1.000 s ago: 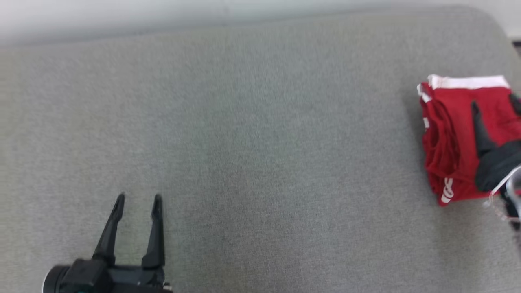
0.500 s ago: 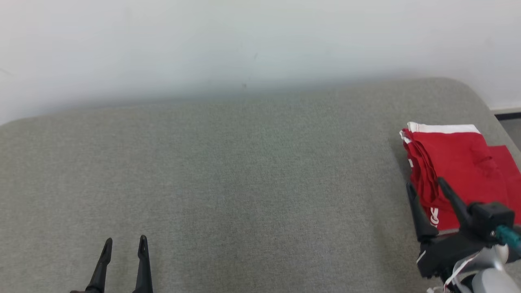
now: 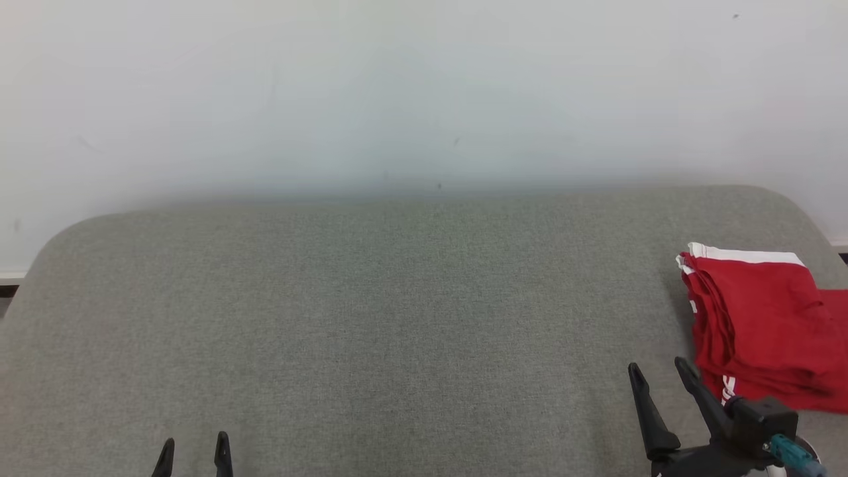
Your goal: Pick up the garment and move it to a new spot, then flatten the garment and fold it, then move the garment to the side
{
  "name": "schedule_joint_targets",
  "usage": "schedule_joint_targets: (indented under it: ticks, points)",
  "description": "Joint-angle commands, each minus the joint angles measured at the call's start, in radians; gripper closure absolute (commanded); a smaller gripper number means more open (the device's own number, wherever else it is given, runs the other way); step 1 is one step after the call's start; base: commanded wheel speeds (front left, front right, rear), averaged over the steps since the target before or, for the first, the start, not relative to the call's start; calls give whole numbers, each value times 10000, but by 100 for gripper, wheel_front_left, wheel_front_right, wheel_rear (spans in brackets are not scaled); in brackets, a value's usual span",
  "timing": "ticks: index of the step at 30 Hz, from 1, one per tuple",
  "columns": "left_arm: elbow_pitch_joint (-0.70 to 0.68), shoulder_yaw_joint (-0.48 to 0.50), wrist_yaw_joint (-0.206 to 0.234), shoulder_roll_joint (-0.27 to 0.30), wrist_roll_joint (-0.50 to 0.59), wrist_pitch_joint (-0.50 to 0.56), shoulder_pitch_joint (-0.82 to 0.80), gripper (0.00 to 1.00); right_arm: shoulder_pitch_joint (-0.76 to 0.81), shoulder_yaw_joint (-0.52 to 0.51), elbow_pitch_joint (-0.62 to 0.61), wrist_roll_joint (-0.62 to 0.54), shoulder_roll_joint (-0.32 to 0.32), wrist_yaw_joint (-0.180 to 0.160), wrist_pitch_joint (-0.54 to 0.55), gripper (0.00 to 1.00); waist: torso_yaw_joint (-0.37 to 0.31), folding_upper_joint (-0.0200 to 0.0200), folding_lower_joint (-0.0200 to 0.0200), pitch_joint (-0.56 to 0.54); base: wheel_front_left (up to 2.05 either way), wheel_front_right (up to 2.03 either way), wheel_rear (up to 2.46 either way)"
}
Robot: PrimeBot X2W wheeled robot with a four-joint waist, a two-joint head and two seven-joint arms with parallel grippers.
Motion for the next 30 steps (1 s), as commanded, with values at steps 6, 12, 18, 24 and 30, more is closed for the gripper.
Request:
schedule_joint_targets:
  ticks: [6, 12, 18, 24, 30]
  points:
    - [178, 152, -73, -16, -22, -25, 261, 0, 403, -192, 220, 44, 297, -28, -188, 0, 140, 1, 2, -215, 0, 0, 0]
    - [138, 158, -76, -15, -38, -25, 371, 0, 476, -258, 270, 51, 377, -28, -255, 0, 108, 1, 2, -221, 0, 0, 0]
    - [74, 83, -97, -16, -132, -25, 326, 0, 490, -339, 208, 20, 432, -28, -209, 0, 76, 1, 2, -172, 0, 0, 0]
    - [127, 30, -122, -16, -277, -25, 226, 0, 482, -402, 181, 48, 479, -28, -178, 0, 74, 1, 2, -115, 0, 0, 0]
    - [181, 21, -163, -17, -278, -25, 115, 0, 470, -380, 183, 72, 509, -28, -147, 0, 68, 1, 2, -90, 0, 0, 0]
